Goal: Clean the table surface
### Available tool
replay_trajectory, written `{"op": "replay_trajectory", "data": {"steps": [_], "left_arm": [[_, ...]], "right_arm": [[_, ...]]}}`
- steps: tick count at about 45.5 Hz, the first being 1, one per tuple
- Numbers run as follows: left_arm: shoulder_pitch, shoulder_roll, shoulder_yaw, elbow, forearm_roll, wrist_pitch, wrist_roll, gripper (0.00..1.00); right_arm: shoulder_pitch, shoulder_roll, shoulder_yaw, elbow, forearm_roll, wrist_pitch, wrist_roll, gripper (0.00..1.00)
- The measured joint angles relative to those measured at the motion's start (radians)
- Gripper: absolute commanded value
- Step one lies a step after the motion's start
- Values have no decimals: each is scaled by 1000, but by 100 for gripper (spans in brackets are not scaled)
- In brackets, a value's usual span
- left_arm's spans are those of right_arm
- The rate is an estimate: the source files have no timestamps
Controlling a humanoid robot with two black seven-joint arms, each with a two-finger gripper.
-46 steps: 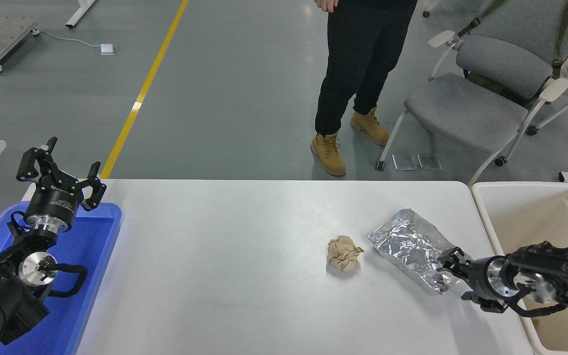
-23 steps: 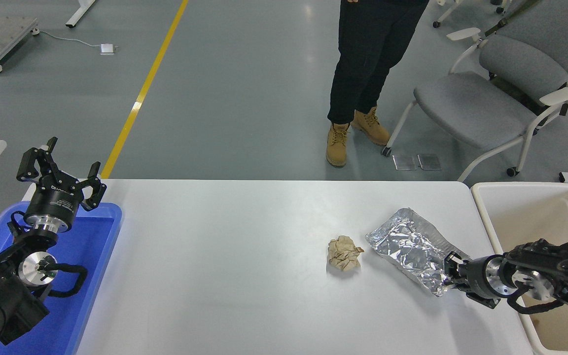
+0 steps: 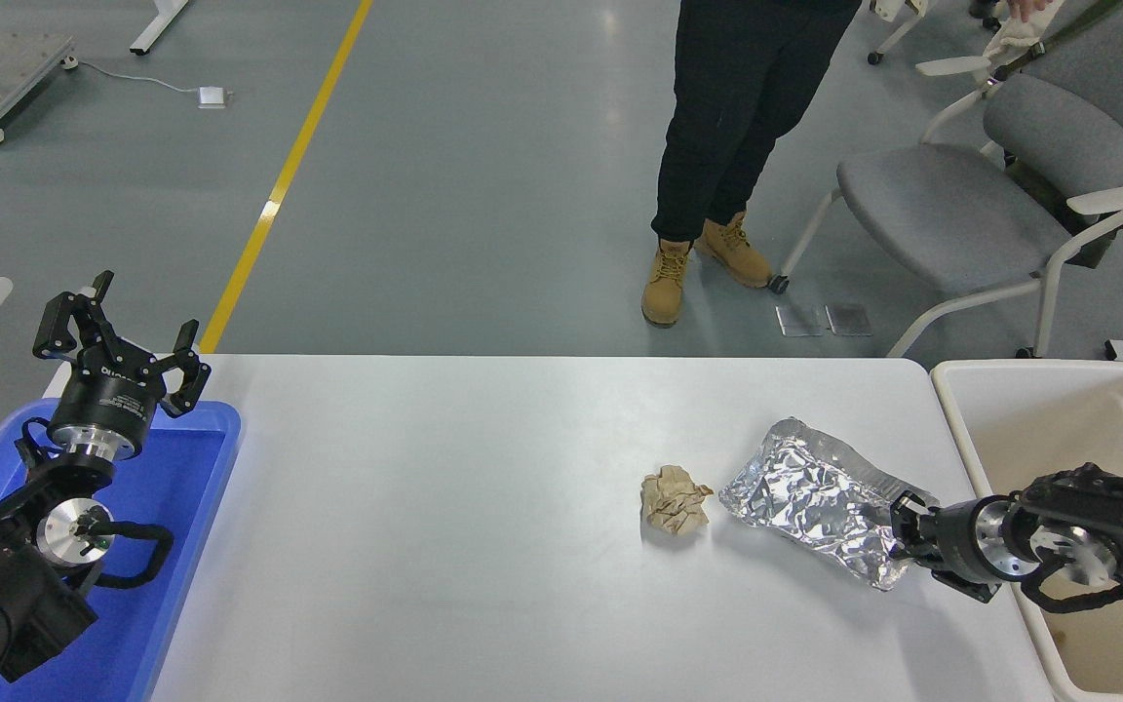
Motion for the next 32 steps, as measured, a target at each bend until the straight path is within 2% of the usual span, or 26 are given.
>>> {"op": "replay_trajectory", "data": {"steps": [14, 32], "left_arm": [[0, 0, 0, 1, 0, -1, 0, 100], [0, 0, 0, 0, 0, -1, 0, 100]], "right_arm": [[178, -206, -22, 232, -150, 83, -62, 0], [424, -480, -25, 370, -261, 366, -149, 0]]}}
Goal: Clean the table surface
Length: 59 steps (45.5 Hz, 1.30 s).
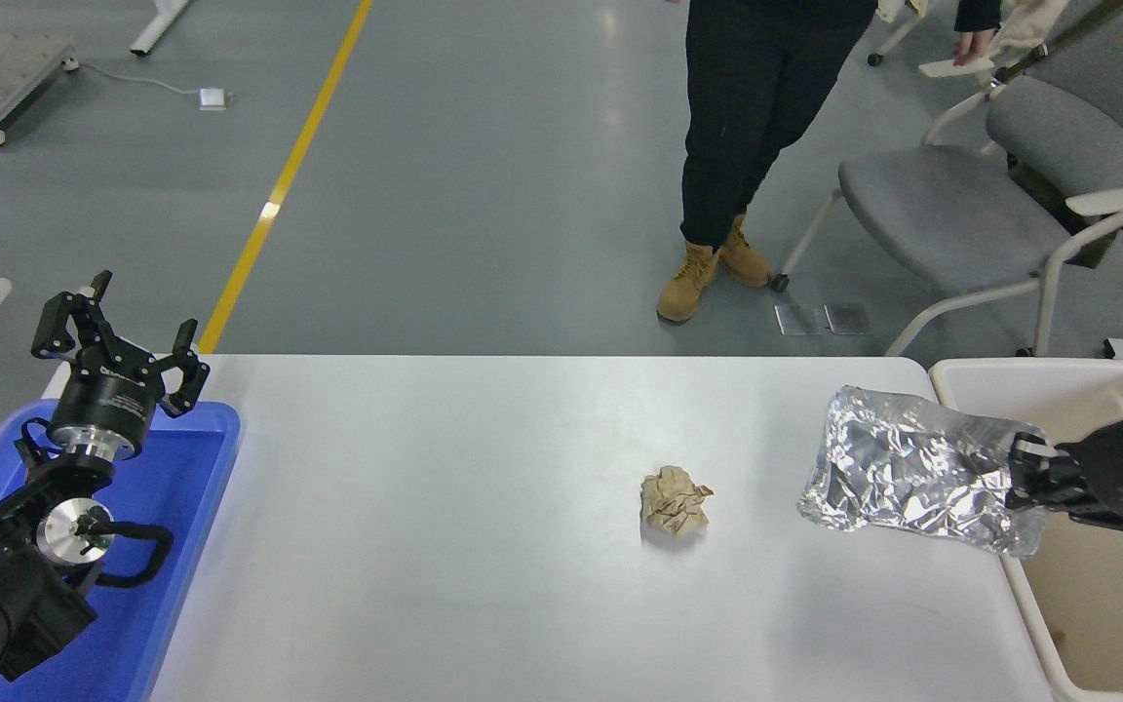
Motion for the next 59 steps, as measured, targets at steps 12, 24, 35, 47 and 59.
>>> {"op": "replay_trajectory", "data": {"steps": [12, 24, 35, 47, 59], "left_arm": [[0, 0, 0, 0, 0, 0, 0, 100], [0, 0, 0, 0, 0, 0, 0, 100], [0, 0, 0, 0, 0, 0, 0, 100], [0, 0, 0, 0, 0, 0, 0, 100], [0, 0, 0, 0, 0, 0, 0, 100]], "right_arm": [[90, -85, 2, 17, -40, 103, -16, 0], [131, -133, 4, 18, -75, 155, -22, 0], [143, -132, 5, -55, -92, 174, -24, 0], [51, -33, 24, -269, -54, 139, -18, 0], [-180, 139, 145, -595, 19, 39, -15, 0]]}}
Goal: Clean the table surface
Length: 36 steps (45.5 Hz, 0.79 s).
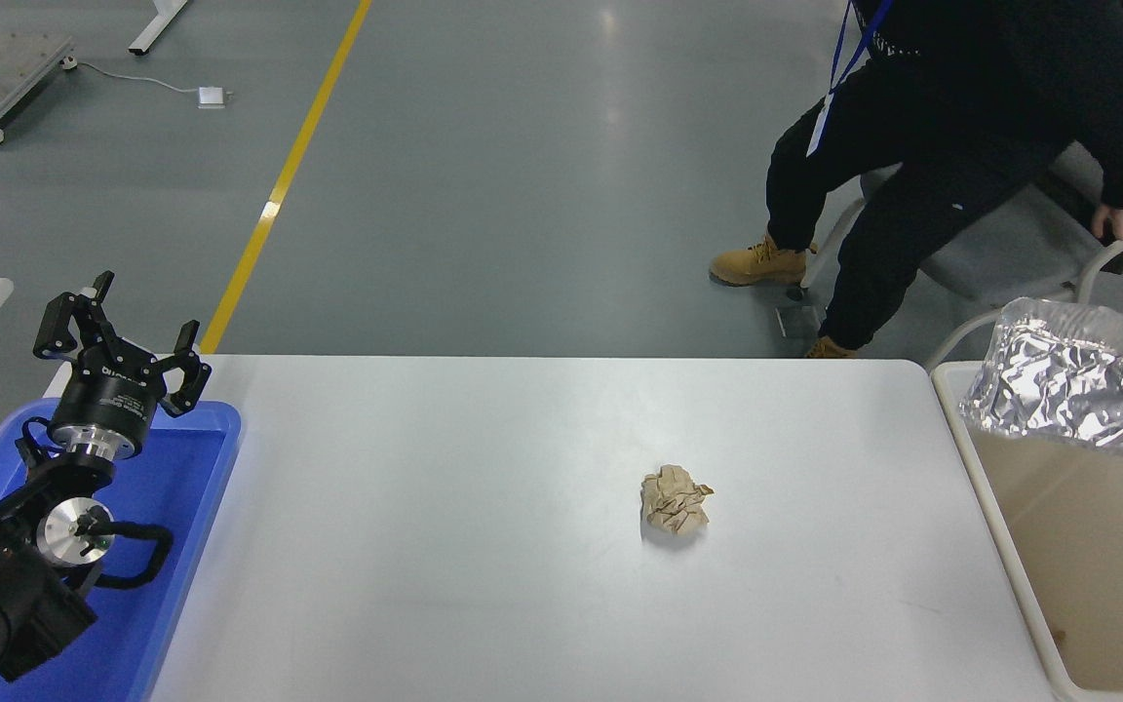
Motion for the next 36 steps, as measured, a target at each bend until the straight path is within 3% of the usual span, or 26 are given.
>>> {"op": "replay_trajectory", "data": {"steps": [19, 33, 36], "left_arm": [[1, 0, 0, 0, 0, 0, 0, 100], [1, 0, 0, 0, 0, 1, 0, 100], [1, 0, 0, 0, 0, 1, 0, 100]], "right_arm": [[-336, 357, 179, -556, 79, -172, 4, 0], [-468, 530, 207, -705, 173, -383, 6, 0], [-490, 556, 210, -719, 190, -427, 6, 4]]}}
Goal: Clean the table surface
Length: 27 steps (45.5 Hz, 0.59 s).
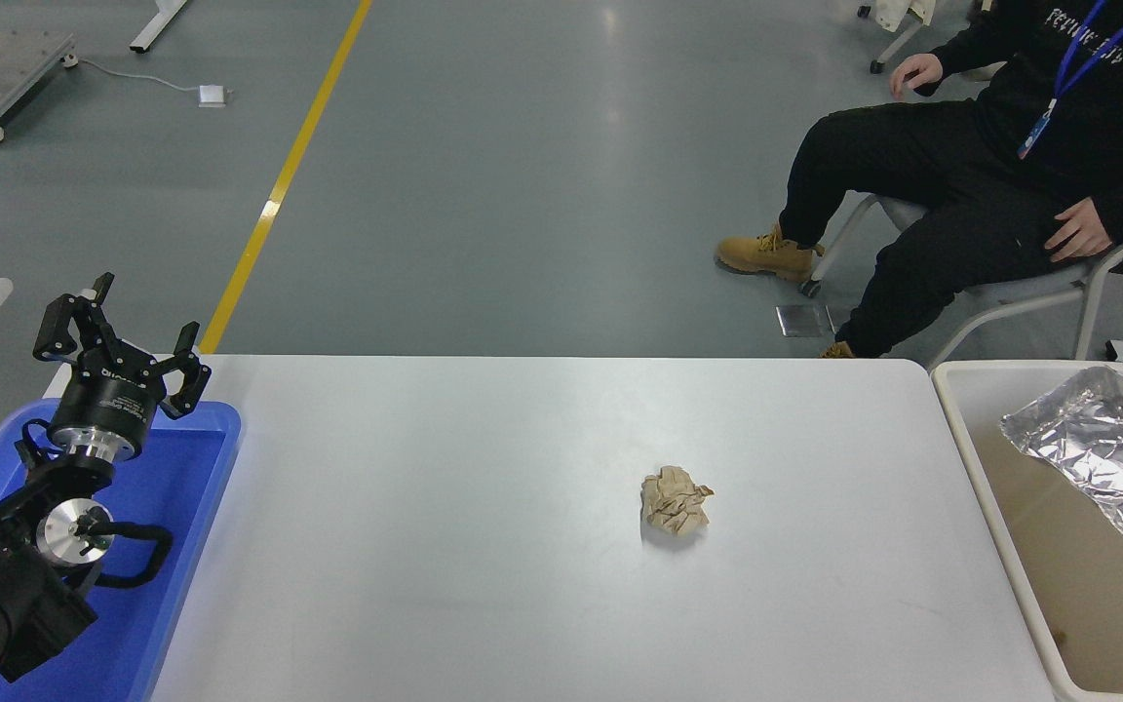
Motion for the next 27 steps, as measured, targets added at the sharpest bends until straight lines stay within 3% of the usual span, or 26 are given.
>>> {"op": "replay_trajectory", "data": {"steps": [20, 21, 24, 27], "left_arm": [[0, 0, 0, 0, 0, 0, 0, 100], [0, 0, 0, 0, 0, 0, 0, 100], [0, 0, 0, 0, 0, 0, 0, 100], [0, 0, 0, 0, 0, 0, 0, 100]], "right_arm": [[-62, 78, 11, -38, 61, -143, 1, 9], [-62, 79, 13, -40, 62, -146, 1, 16], [-64, 82, 22, -41, 65, -151, 1, 62], [-65, 84, 31, -44, 66, -155, 1, 100]]}}
